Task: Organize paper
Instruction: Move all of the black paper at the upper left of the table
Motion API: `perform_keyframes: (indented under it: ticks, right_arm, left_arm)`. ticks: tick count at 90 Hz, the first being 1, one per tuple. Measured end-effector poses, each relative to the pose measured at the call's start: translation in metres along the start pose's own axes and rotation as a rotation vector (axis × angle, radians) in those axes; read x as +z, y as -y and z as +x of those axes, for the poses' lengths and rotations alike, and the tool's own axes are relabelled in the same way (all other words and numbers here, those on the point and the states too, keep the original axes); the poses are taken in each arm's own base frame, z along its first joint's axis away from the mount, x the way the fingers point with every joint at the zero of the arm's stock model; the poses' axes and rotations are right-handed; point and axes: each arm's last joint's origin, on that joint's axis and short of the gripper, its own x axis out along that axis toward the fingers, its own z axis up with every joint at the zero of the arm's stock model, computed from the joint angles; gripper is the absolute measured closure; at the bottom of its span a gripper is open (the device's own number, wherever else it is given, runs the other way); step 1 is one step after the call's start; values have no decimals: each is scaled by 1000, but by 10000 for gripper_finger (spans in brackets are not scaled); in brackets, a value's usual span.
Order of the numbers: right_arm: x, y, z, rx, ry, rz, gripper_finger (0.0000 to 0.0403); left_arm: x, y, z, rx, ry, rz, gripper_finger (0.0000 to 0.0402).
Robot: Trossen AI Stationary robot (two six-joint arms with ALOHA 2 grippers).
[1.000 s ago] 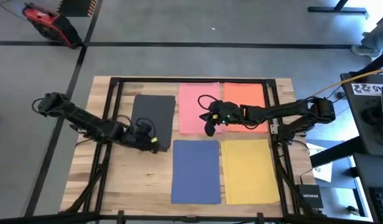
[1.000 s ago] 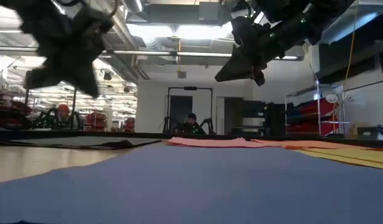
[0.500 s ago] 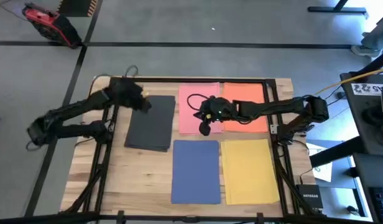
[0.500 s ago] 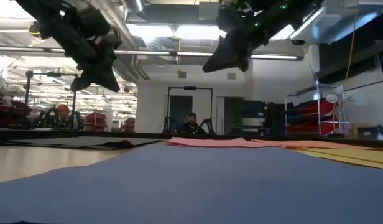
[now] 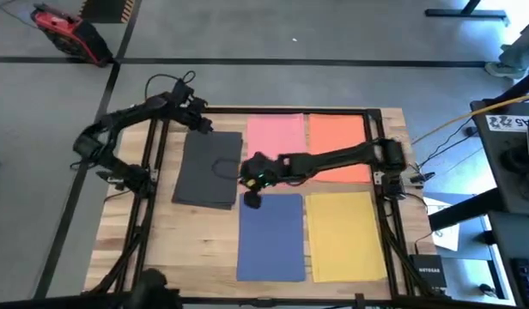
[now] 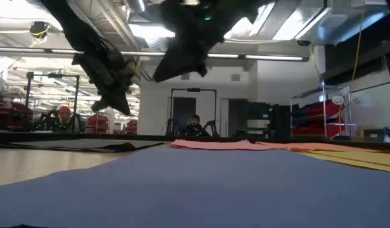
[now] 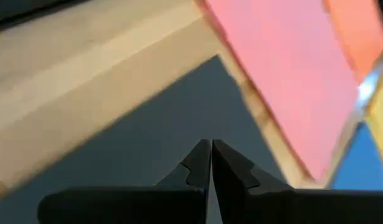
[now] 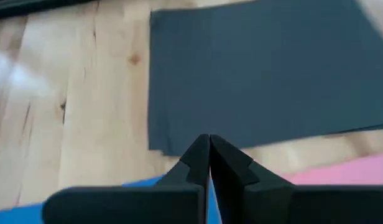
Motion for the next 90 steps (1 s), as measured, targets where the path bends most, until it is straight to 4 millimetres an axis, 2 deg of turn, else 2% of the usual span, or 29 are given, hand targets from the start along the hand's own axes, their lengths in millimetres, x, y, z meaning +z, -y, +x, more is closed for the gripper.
perform_keyframes:
  ticks: [18, 35, 54, 64, 90]
  right_arm:
    - [9, -12, 38, -8, -46, 56, 403]
    - [6, -5, 62, -25, -73, 95, 403]
    - [6, -1, 64, -27, -71, 116, 403]
    - [6, -1, 64, -19, -74, 116, 403]
    - [6, -2, 64, -18, -73, 116, 403]
  left_arm:
    - [1, -17, 9, 1, -26, 2, 402]
    - [-7, -8, 15, -63, -107, 78, 402]
    - [-15, 9, 23, -77, -193, 239, 402]
    - [-16, 12, 30, -62, -203, 267, 402]
    - [-27, -2, 56, -14, -340, 114, 402]
